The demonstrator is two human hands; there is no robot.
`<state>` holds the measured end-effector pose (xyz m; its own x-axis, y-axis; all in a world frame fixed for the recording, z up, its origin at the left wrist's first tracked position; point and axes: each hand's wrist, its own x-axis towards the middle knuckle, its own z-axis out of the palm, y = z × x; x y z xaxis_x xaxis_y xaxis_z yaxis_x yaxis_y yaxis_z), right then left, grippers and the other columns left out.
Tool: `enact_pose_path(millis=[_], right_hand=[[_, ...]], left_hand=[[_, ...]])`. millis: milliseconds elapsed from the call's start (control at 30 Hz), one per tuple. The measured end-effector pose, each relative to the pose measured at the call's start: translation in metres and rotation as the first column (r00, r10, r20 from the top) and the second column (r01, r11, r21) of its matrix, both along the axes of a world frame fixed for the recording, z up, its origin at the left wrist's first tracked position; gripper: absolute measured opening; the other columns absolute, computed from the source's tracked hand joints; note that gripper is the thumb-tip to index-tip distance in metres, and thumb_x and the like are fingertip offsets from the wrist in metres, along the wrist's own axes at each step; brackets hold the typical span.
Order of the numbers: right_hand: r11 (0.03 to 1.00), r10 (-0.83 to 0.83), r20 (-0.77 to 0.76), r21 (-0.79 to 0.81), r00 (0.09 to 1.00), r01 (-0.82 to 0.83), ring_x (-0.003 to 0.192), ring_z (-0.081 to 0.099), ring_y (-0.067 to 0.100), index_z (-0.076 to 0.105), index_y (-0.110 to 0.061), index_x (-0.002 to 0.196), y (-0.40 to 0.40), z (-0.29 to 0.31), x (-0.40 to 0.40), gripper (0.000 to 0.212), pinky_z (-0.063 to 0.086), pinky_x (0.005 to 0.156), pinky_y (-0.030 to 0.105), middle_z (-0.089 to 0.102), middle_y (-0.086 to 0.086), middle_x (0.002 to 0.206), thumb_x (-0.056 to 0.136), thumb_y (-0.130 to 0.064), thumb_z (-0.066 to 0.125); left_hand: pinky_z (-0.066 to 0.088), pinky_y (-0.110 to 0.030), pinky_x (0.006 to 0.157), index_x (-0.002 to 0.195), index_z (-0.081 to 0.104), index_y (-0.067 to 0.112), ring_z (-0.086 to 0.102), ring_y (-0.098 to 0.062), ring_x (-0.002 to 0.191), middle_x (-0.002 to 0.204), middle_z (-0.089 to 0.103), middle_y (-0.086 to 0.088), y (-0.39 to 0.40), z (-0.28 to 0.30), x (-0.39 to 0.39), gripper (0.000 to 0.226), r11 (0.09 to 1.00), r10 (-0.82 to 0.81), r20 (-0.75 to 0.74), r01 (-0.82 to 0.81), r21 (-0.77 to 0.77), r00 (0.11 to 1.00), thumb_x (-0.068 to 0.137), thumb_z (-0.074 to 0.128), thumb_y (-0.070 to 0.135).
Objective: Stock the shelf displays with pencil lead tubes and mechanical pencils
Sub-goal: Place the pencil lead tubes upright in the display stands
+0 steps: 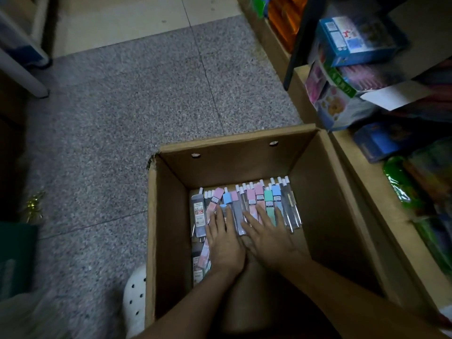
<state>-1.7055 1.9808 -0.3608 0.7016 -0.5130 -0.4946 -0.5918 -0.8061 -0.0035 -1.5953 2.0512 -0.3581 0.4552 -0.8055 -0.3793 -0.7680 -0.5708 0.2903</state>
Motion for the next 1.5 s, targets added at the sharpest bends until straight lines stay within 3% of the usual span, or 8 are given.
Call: enact_pose_path(millis=[100, 267, 433, 600, 767, 1033, 1233, 1500], right_hand=[[0.999, 0.028, -0.018, -0.042, 0.999, -0.029, 0.147, 0.024, 0.031, 0.044, -0.030, 0.146, 0.003, 0.019, -0.012, 0.063, 0.016, 0.112, 0.065, 0.032, -0.004, 0.157, 0.092, -0.063, 0.044], [0.995, -0.082, 0.067, 0.064, 0.994, 0.078, 0.151, -0.004, 0.025, 0.016, -0.026, 0.155, 0.010, 0.021, -0.023, 0.058, -0.005, 0.117, 0.056, 0.002, -0.002, 0.165, 0.102, -0.046, 0.028], [0.936, -0.330, 0.326, 0.235, 0.886, 0.262, 0.132, 0.038, 0.020, 0.032, -0.023, 0.149, 0.020, 0.024, -0.003, 0.053, 0.031, 0.107, 0.031, 0.037, 0.003, 0.147, 0.098, -0.029, 0.046], [0.720, -0.680, 0.311, 0.453, 0.664, 0.525, 0.118, 0.054, 0.020, 0.044, -0.023, 0.138, 0.026, 0.013, 0.027, 0.053, 0.047, 0.098, 0.034, 0.053, 0.002, 0.131, 0.091, -0.037, 0.063], [0.692, -0.722, 0.324, 0.374, 0.611, 0.618, 0.123, 0.047, 0.021, 0.040, -0.027, 0.138, 0.030, 0.002, 0.043, 0.063, 0.046, 0.098, 0.036, 0.044, 0.000, 0.134, 0.085, -0.047, 0.067], [0.599, -0.793, 0.307, 0.554, 0.527, 0.579, 0.124, 0.051, 0.022, 0.044, -0.024, 0.142, 0.017, 0.005, 0.042, 0.066, 0.046, 0.102, 0.035, 0.054, 0.003, 0.132, 0.083, -0.016, 0.074], [0.560, -0.825, 0.327, 0.583, 0.460, 0.588, 0.116, 0.054, 0.018, 0.053, -0.024, 0.130, 0.010, 0.011, 0.035, 0.051, 0.042, 0.090, 0.022, 0.056, 0.003, 0.126, 0.085, -0.008, 0.071], [0.654, -0.741, 0.280, 0.506, 0.610, 0.562, 0.119, 0.051, 0.021, 0.035, -0.034, 0.146, 0.007, 0.000, 0.041, 0.073, 0.045, 0.094, 0.030, 0.048, 0.002, 0.134, 0.087, -0.007, 0.067]], left_hand=[[-0.011, -0.037, 0.119, 0.153, -0.012, 0.015, -0.020, -0.024, 0.147, 0.161, -0.017, -0.007, 0.005, 0.003, -0.008, 0.073, 1.000, -0.011, -0.065, 0.010, -0.018, 0.998, 0.098, 0.036, 0.022], [0.011, -0.034, 0.120, 0.155, 0.015, 0.020, -0.003, -0.022, 0.149, 0.163, -0.002, 0.000, 0.017, 0.014, -0.015, 0.068, 0.963, 0.120, -0.187, -0.160, -0.218, 0.975, 0.095, 0.047, 0.017], [0.027, -0.042, 0.113, 0.147, 0.033, 0.008, 0.021, -0.034, 0.141, 0.154, 0.025, -0.017, 0.015, 0.013, 0.005, 0.054, 0.834, 0.479, -0.240, -0.523, -0.176, 0.845, 0.097, 0.050, 0.019], [0.029, -0.039, 0.104, 0.139, 0.042, 0.008, 0.036, -0.036, 0.130, 0.141, 0.042, -0.018, 0.004, 0.008, 0.012, 0.053, 0.741, 0.608, -0.315, -0.663, -0.105, 0.729, 0.092, 0.062, 0.022], [0.039, -0.039, 0.103, 0.133, 0.046, 0.012, 0.045, -0.030, 0.126, 0.134, 0.050, -0.013, -0.003, 0.003, 0.019, 0.055, 0.707, 0.629, -0.389, -0.703, -0.075, 0.673, 0.083, 0.070, 0.008], [0.045, -0.029, 0.081, 0.124, 0.049, 0.015, 0.059, -0.025, 0.112, 0.120, 0.063, -0.008, -0.001, -0.001, 0.019, 0.056, 0.625, 0.659, -0.506, -0.779, -0.043, 0.557, 0.076, 0.075, 0.002], [0.042, -0.029, 0.082, 0.117, 0.052, 0.006, 0.058, -0.029, 0.111, 0.120, 0.061, -0.013, -0.014, 0.003, 0.023, 0.039, 0.660, 0.691, -0.410, -0.751, 0.020, 0.595, 0.082, 0.069, 0.003], [0.053, -0.035, 0.082, 0.110, 0.059, 0.013, 0.064, -0.024, 0.095, 0.111, 0.064, -0.009, -0.036, 0.002, 0.040, 0.033, 0.732, 0.631, -0.406, -0.681, 0.028, 0.661, 0.083, 0.074, 0.025]])
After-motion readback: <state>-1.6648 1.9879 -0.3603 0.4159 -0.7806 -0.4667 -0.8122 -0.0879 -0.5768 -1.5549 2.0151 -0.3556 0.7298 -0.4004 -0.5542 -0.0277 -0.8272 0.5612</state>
